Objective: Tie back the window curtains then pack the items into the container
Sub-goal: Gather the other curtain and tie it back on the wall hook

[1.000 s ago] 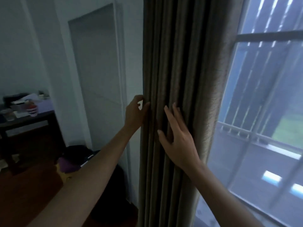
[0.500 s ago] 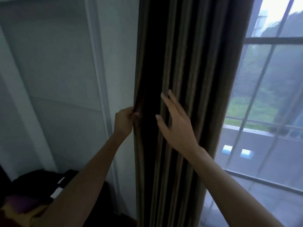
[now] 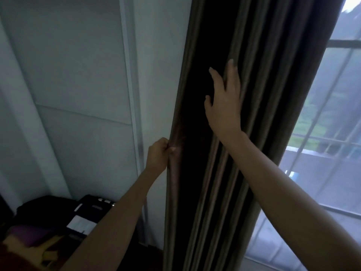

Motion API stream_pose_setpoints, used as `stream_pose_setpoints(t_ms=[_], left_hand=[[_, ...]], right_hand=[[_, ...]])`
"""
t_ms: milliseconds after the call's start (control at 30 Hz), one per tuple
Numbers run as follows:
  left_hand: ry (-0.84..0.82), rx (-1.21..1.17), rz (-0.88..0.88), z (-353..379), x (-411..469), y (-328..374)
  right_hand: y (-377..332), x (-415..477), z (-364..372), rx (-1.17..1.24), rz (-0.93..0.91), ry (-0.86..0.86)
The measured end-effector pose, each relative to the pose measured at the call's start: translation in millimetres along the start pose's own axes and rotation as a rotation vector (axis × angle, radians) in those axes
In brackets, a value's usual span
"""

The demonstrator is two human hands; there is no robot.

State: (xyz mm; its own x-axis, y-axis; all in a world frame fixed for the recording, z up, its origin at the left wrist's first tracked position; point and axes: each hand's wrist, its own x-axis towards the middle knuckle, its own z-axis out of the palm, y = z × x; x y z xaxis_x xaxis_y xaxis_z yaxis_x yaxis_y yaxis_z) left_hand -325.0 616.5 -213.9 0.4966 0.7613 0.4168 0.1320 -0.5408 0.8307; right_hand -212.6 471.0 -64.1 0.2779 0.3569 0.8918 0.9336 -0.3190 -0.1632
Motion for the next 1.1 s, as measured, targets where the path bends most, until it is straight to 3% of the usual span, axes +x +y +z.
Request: stream_pose_setpoints(t_ms=[100, 300, 400, 567, 767, 1100], left_hand=[[-0.052, -0.03, 0.031, -5, -7, -4], [-0.092, 0.042, 0.197, -9, -15, -9], [-0.142, 0.019, 0.135, -8, -15, -11], [-0.239, -0.199, -0.037, -11, -28, -6], [-0.316, -0.424, -0.198, -17, -43, 13], [-0.555, -0.556, -0.377, -14, -42, 24]], right_hand=[[2, -15, 5, -0.027, 0.062, 0.016], [12, -75, 26, 0.137, 0.202, -0.166], [15, -112, 39, 0.281, 0.364, -0.21], [12, -167, 54, 0.381, 0.366, -0.284], [17, -209, 59, 0.25, 0.33, -0.376], [-10, -239, 51, 0.09, 0.205, -0.532]])
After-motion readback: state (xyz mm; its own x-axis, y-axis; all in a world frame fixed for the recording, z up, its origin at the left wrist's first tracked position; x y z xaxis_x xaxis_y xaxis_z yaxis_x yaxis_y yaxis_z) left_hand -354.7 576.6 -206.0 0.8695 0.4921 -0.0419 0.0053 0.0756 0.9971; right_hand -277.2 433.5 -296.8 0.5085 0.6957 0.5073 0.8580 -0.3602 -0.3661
